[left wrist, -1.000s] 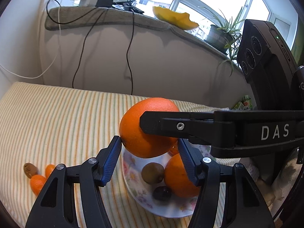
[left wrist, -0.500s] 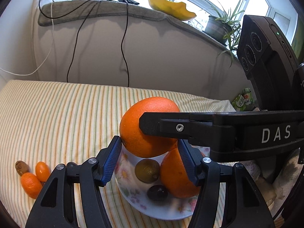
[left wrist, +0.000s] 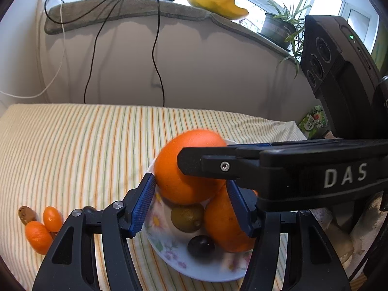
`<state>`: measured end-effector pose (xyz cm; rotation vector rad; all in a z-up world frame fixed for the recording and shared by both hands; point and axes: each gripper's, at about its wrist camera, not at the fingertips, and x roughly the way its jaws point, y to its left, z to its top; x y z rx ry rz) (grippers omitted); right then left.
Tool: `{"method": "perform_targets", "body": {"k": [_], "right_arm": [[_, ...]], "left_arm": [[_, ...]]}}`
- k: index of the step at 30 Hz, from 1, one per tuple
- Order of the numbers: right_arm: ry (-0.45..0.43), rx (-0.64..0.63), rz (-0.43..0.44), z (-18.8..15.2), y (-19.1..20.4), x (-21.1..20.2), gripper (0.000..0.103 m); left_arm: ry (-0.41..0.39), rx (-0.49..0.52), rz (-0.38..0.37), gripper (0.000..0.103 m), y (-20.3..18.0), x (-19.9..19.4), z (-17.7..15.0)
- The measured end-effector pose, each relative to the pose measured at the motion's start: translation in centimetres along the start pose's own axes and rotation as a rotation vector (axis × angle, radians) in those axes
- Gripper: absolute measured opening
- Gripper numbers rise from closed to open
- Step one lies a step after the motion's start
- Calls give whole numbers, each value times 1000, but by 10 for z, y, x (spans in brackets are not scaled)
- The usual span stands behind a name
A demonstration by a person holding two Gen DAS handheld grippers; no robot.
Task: Organize fruits
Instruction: 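Carry the large orange with both grippers, lower it onto the plate, open, then move both grippers toward the tangerines on the cloth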
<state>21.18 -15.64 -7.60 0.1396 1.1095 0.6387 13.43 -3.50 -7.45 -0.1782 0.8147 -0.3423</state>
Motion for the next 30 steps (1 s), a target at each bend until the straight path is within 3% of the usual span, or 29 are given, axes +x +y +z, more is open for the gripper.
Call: {"method": "perform_targets", "body": {"k": [19, 30], "right_arm": [[-92, -49, -56, -6, 15, -24, 73], [-188, -152, -204, -21, 47, -42, 74]], "left_arm": [[-43, 16, 42, 59, 6, -24, -6], [-80, 10, 152, 59, 30, -61, -20]]}}
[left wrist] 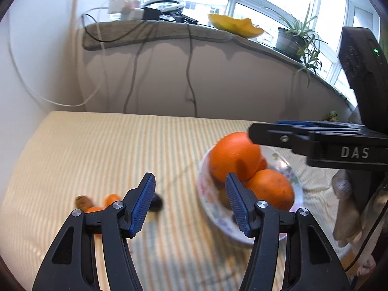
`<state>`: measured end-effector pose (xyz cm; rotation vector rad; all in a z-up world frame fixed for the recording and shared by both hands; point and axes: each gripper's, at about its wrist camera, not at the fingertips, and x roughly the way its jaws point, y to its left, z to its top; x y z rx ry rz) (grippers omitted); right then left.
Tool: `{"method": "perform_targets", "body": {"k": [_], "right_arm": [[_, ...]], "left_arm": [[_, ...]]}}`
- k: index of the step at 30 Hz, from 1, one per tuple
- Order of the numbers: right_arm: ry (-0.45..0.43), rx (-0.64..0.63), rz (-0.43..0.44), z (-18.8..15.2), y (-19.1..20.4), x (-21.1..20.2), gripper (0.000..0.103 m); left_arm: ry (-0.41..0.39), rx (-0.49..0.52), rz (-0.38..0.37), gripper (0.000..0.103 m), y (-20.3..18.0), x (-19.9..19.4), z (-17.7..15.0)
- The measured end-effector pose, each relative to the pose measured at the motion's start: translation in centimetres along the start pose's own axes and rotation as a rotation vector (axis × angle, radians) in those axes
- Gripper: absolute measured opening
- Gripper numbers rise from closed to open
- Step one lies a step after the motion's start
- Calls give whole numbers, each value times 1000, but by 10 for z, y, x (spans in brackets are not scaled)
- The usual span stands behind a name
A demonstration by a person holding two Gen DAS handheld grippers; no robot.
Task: Organize fruits
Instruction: 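Move both grippers toward the tangerines on the cloth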
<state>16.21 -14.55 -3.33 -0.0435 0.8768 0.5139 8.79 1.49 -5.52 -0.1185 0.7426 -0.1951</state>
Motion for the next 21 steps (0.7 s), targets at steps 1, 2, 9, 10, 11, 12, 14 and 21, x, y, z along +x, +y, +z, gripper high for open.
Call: {"method": "perform_targets", "body": {"k": [1, 2, 9, 10, 11, 12, 14, 21], "right_arm": [[-8, -8, -5, 0, 3, -2, 75], [-16, -17, -8, -1, 7, -4, 75], [-54, -73, -10, -7, 26, -16, 75], [-59, -79, -8, -7, 28, -17, 75], [-61, -82, -8, -6, 30, -16, 75], [-64, -87, -7, -7, 31, -17, 75], [-67, -92, -5, -7, 33, -16, 75], [-106, -105, -2, -6, 41, -19, 76]], "left_arm": [[-5, 2, 15, 59, 3, -4, -2], [-10, 2, 27, 59, 5, -7, -4], [-29, -7, 69, 61, 16, -20, -7], [-31, -8, 74, 61, 16, -21, -7], [-35, -9, 76, 61, 17, -23, -7], [-37, -11, 78, 61, 18, -25, -8], [-40, -14, 83, 61, 19, -26, -8], [-47, -31, 109, 72, 27, -30, -11]]}}
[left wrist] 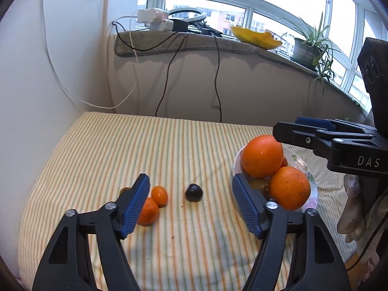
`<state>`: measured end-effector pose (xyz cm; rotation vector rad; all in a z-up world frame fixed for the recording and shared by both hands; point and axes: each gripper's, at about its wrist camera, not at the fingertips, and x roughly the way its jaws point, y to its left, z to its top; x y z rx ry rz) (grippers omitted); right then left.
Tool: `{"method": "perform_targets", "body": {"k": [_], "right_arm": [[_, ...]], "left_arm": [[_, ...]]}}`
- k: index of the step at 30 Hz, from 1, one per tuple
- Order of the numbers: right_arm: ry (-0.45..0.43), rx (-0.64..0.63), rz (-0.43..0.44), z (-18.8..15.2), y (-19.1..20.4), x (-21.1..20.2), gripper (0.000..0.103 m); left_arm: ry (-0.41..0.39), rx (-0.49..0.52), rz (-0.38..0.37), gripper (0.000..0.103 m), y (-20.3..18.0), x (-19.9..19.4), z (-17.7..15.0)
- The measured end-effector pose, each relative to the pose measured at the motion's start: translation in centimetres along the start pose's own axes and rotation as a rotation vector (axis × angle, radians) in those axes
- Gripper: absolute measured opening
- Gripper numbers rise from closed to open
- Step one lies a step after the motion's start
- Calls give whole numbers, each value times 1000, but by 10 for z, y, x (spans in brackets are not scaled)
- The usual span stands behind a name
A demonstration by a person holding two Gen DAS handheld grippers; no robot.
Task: Organize fruits
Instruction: 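Move both grippers toward the tangerines on the cloth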
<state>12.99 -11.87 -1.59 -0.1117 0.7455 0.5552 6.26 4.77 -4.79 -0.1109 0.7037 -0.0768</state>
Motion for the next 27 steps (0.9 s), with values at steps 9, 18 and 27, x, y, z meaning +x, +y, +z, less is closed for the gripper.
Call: {"method": "perform_targets", "body": {"k": [9, 18, 27], "right_arm": [[-17, -79, -31, 5, 20, 4, 85], [-17, -126, -42, 11, 39, 13, 85], [41, -151, 17, 14, 52, 31, 85]], "left_arm": [[16, -38, 63, 72, 33, -3, -11], [39, -57, 139, 72, 64, -6, -26], [70, -86, 133, 72, 84, -2, -39]]}}
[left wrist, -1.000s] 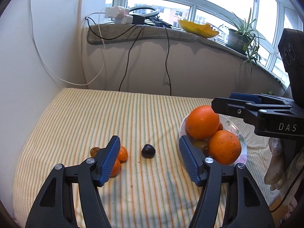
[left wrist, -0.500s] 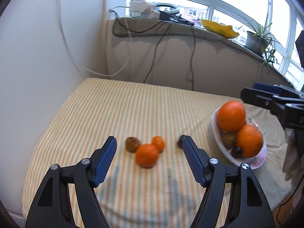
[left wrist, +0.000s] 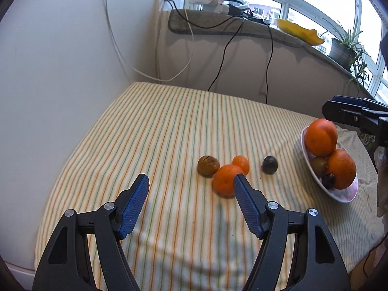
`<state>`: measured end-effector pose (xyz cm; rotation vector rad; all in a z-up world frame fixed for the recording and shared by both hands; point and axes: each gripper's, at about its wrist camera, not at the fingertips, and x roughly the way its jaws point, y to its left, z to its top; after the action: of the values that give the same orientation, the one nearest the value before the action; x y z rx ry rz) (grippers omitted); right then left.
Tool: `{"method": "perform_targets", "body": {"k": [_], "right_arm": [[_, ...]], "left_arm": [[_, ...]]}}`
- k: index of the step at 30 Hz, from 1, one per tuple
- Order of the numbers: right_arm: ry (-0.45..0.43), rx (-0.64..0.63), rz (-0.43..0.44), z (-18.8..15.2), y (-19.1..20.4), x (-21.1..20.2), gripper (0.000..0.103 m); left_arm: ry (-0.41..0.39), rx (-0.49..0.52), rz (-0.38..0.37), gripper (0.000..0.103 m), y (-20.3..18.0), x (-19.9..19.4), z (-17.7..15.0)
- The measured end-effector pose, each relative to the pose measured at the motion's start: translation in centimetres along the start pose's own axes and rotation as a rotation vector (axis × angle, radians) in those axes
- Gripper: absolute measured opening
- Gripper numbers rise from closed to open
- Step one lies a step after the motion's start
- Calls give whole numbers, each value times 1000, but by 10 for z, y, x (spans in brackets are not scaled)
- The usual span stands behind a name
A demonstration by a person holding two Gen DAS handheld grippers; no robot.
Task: Organize fruits
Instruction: 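Move both grippers toward the tangerines on the cloth, then grasp the tangerine with the left gripper while the right grasps a small orange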
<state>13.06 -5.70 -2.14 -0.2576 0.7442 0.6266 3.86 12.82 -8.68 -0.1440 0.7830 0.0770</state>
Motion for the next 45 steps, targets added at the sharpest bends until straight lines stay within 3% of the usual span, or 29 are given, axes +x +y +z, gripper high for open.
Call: {"method": "perform_targets", "body": {"k": [2, 12, 20, 31, 45], "right_arm": [[32, 16, 43, 2, 0, 8, 85], [168, 61, 215, 9, 11, 56, 83], [302, 127, 320, 7, 20, 97, 53], [375, 168, 337, 2, 27, 132, 43], [407, 186, 328, 4, 32, 159, 42]], "left_arm": [[9, -8, -16, 72, 3, 3, -2], [51, -15, -110, 50, 1, 14, -6], [79, -14, -162, 47, -12, 25, -5], [101, -34, -188, 45, -16, 36, -3], [107, -53, -200, 45, -15, 40, 0]]}}
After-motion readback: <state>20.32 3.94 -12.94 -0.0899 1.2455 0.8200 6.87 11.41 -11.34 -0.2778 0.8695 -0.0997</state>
